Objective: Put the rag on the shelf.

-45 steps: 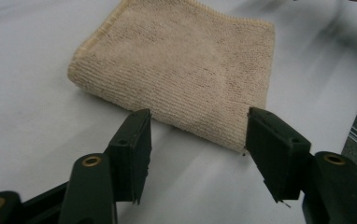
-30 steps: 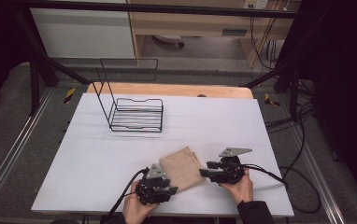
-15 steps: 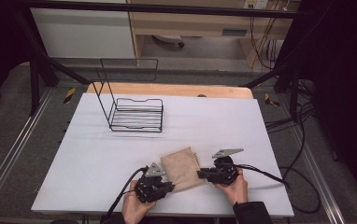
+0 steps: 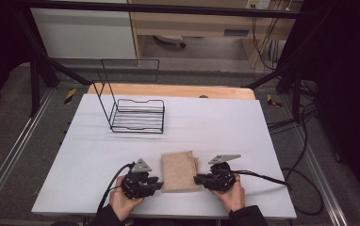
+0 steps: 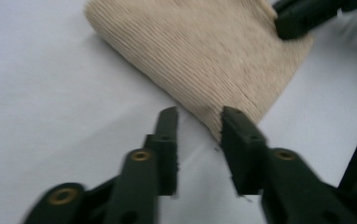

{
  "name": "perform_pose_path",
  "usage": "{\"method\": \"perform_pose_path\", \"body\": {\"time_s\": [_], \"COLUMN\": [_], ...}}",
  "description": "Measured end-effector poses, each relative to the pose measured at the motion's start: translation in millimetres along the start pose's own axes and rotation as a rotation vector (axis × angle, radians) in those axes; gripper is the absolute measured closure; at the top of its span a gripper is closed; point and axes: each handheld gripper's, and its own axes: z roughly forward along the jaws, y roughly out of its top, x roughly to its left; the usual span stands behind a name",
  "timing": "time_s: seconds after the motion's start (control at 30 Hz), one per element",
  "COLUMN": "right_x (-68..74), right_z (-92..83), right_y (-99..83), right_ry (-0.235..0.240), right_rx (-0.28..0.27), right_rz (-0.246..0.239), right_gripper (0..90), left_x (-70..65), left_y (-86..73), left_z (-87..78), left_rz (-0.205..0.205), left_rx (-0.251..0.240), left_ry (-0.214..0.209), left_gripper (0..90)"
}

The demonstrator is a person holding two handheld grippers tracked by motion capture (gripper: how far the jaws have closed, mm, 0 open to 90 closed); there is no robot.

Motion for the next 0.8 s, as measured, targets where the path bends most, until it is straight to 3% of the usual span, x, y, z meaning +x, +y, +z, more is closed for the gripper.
{"method": "perform_pose_path", "body": {"time_s": [0.1,0.17,0.3,0.5,0.53,0.57,0.8], "right_x": [-0.4,-1.8,-4.7,-13.0,-14.6,-16.4,-21.7], "right_z": [-1.5,-4.9,-11.2,-19.9,-20.6,-21.2,-19.8], "right_y": [0.3,1.6,4.4,4.4,4.5,4.5,10.3], "right_ry": [-0.007,-0.026,-0.047,-0.061,-0.062,-0.061,-0.063], "right_rx": [-0.006,-0.028,-0.057,-0.102,-0.106,-0.106,-0.133], "right_rz": [-0.013,-0.045,-0.070,-0.080,-0.077,-0.076,-0.067], "right_gripper": [68.8,58.5,48.2,36.2,35.3,34.3,37.1], "left_x": [7.4,18.7,32.2,43.8,43.8,45.7,42.9], "left_y": [6.4,17.6,31.1,40.1,40.1,41.0,41.7], "left_z": [-3.2,0.4,18.4,38.3,38.3,41.0,51.8], "left_rz": [-0.017,-0.043,-0.085,-0.137,-0.137,-0.165,-0.182], "left_rx": [-0.032,-0.063,-0.054,-0.039,-0.039,-0.046,-0.022], "left_ry": [0.023,0.053,0.059,0.084,0.084,0.061,0.056], "left_gripper": [48.7,44.4,40.7,43.0,44.7,46.8,58.0]}}
